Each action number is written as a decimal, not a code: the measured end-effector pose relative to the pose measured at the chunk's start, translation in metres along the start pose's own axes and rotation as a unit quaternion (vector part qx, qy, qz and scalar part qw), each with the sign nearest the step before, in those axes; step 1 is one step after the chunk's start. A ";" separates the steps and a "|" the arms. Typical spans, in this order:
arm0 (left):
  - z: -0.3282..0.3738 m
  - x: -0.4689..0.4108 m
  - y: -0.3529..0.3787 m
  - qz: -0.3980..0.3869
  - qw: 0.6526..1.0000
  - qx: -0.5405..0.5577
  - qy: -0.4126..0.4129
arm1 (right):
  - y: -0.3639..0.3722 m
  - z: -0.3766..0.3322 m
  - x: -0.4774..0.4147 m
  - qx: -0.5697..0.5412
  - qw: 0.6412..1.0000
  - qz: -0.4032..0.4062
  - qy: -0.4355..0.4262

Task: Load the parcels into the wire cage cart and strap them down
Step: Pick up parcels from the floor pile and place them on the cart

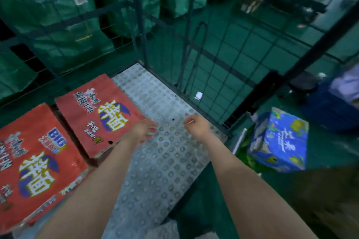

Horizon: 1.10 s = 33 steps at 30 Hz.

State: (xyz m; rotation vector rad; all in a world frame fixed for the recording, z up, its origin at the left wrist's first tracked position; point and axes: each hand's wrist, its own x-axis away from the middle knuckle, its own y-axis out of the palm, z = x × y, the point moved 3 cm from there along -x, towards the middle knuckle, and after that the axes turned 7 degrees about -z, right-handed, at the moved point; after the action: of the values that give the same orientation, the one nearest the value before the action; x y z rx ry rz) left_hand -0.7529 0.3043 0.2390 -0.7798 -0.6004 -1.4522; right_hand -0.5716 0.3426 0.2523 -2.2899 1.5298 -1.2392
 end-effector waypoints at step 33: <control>-0.230 -0.106 0.566 -0.310 0.849 -0.423 0.065 | -0.006 0.620 0.148 -0.301 0.860 0.285 0.299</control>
State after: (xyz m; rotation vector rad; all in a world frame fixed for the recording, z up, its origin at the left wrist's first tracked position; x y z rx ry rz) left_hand -0.2184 0.1690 -0.0456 -1.2132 -0.0518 -2.4156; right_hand -0.1220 0.0256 -0.0693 -1.4664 2.8859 -1.4912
